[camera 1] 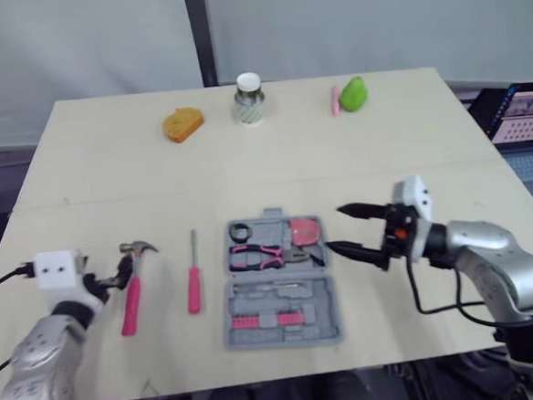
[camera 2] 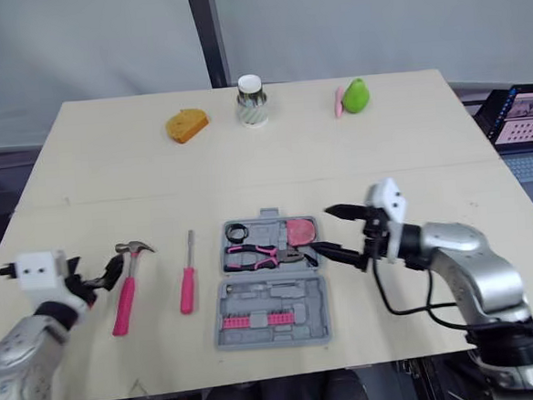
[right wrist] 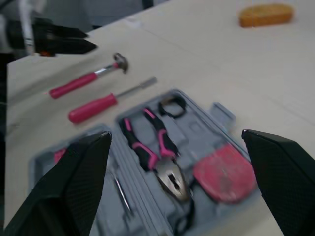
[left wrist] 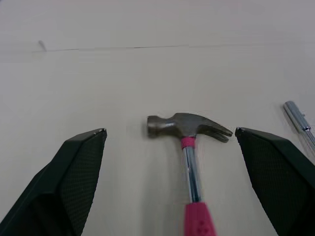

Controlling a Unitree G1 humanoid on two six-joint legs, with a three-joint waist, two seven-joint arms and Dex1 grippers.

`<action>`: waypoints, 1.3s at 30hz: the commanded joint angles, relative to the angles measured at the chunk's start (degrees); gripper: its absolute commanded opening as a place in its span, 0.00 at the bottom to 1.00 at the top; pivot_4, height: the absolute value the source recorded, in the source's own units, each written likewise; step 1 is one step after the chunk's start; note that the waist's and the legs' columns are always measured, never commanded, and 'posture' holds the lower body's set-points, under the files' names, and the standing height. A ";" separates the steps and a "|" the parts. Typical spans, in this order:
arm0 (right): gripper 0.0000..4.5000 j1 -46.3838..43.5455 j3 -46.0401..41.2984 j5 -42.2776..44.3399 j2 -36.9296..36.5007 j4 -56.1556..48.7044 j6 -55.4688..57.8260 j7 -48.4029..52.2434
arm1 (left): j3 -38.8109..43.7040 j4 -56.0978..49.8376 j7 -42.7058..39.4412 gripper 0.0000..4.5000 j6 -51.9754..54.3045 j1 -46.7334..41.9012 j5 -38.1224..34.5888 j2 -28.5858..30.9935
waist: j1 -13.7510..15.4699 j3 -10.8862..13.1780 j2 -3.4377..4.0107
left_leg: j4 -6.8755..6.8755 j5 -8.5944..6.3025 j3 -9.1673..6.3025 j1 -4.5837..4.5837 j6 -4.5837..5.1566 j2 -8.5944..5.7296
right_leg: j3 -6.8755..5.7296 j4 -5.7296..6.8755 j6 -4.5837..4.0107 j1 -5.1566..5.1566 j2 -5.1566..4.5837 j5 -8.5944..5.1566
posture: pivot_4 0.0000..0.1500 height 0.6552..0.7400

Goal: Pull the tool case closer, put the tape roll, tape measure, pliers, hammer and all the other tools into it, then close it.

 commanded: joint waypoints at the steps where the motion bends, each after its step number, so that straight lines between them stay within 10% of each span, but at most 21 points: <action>1: 0.99 -2.36 1.48 1.07 0.82 -3.96 2.07 -1.83 | -2.59 -2.43 5.19 1.00 5.35 -2.70 2.32 -1.88 | 0.18 0.00 0.00 | 0.00 0.00 0.00 -0.02 0.00 -0.04 | 0.00 -0.01 0.00 0.00 -0.01 0.00 | 1.00 1.00; 31: 0.99 -3.11 2.73 0.73 0.51 -7.64 5.10 -5.27 | -11.62 22.04 2.42 1.00 8.57 -16.86 8.88 -2.35 | 1.75 -0.01 0.02 | 0.20 0.11 0.00 -0.06 -0.02 -0.12 | 0.00 0.24 0.00 -0.08 -0.05 0.00 | 1.00 1.00; 39: 1.00 -2.40 2.92 0.87 0.52 -7.78 5.11 -5.54 | -11.42 22.42 2.63 0.35 8.08 -16.31 9.41 -3.41 | 1.77 -0.03 0.05 | 0.19 0.12 0.02 -0.05 -0.02 -0.13 | 0.01 0.25 0.00 -0.07 -0.06 0.00 | 1.00 1.00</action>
